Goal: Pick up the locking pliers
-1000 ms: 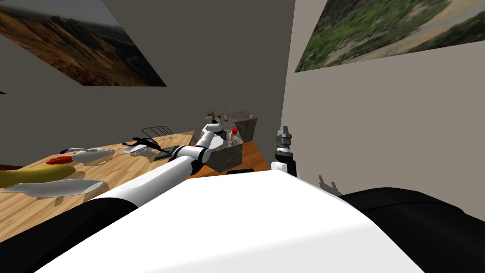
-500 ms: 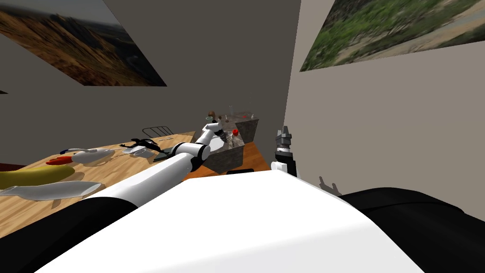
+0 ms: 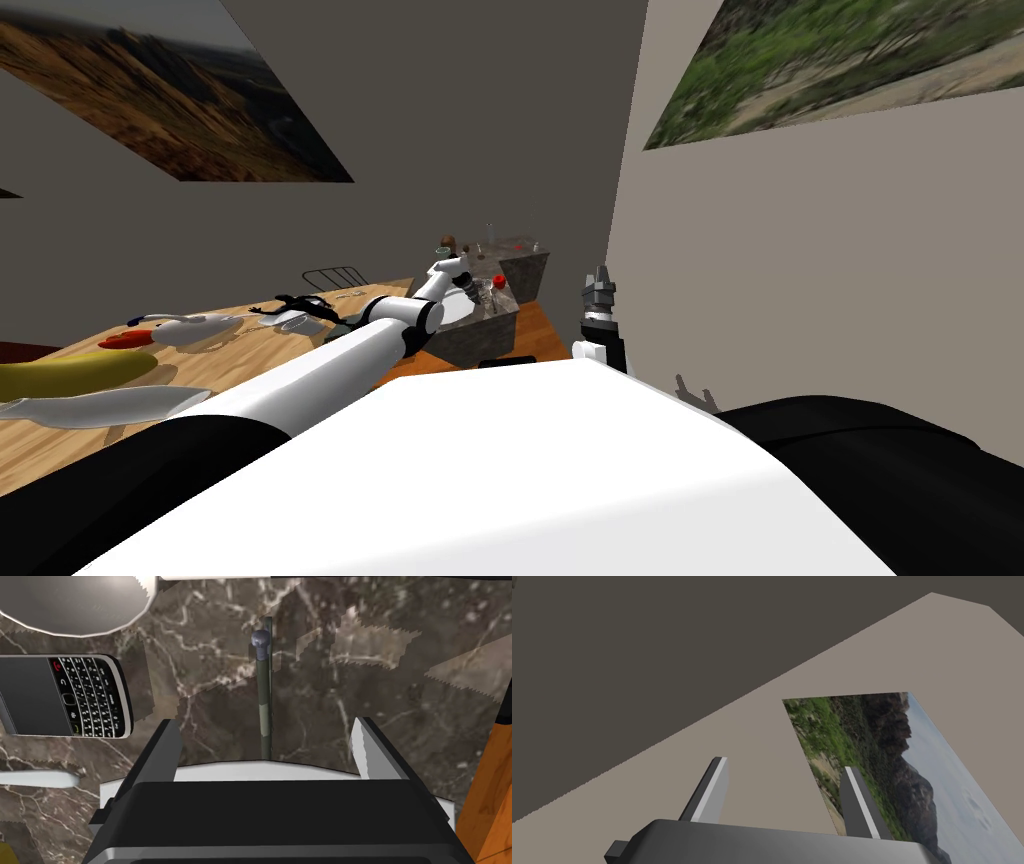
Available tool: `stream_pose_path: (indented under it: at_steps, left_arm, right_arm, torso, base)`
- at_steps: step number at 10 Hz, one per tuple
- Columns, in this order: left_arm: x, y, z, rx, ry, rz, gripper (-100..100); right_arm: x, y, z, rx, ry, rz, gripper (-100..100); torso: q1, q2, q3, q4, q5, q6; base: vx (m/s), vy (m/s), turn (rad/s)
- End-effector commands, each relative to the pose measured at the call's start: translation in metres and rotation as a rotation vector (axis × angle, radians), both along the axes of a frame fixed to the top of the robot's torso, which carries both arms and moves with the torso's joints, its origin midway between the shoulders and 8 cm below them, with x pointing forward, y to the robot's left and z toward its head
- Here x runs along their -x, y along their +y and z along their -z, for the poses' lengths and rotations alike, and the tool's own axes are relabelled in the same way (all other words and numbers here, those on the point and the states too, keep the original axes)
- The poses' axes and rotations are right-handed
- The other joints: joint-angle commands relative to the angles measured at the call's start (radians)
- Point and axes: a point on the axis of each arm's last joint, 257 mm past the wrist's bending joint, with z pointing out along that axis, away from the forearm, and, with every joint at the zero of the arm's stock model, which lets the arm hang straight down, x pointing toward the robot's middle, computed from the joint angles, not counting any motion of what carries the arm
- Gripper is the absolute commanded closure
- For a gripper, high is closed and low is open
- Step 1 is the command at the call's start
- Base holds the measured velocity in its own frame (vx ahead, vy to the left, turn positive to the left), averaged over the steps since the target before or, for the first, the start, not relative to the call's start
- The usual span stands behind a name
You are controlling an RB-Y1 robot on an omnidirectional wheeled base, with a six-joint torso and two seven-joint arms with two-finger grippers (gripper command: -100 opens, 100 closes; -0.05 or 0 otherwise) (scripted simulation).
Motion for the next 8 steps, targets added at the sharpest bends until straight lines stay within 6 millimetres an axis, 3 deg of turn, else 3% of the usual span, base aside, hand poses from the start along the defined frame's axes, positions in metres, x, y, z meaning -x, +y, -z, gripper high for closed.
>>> stream_pose_path:
  at_steps: [1,5,6,7,8]
  left_arm:
    - [0.014,-0.005,0.001,0.020,0.059,-0.002,-100]
    - [0.021,-0.008,0.002,0.030,0.088,-0.003,-100]
    - [0.021,-0.008,0.002,0.031,0.091,-0.003,0]
    - [0.025,-0.008,0.016,0.031,0.091,-0.006,-100]
    - [0.026,-0.008,0.019,0.031,0.091,-0.006,-100]
  right_arm:
    - [0.000,0.000,0.000,0.000,0.000,0.000,0]
    - [0.000,0.000,0.000,0.000,0.000,0.000,0]
    - [0.000,0.000,0.000,0.000,0.000,0.000,0]
    - [0.000,0.000,0.000,0.000,0.000,0.000,0]
    - [0.000,0.000,0.000,0.000,0.000,0.000,0]
  torso:
    - [0.000,0.000,0.000,0.000,0.000,0.000]
    - [-0.001,0.004,0.002,0.001,0.000,0.000]
    - [-0.001,0.005,0.003,0.001,0.000,0.000]
    - [-0.001,0.005,0.003,0.001,0.000,0.000]
    - [-0.001,0.005,0.003,0.001,0.000,0.000]
  base:
    - [0.081,0.010,0.026]
    - [0.019,-0.001,0.011]
    - [0.000,0.000,0.000]
    - [0.000,0.000,0.000]
    - [0.004,-0.005,0.015]
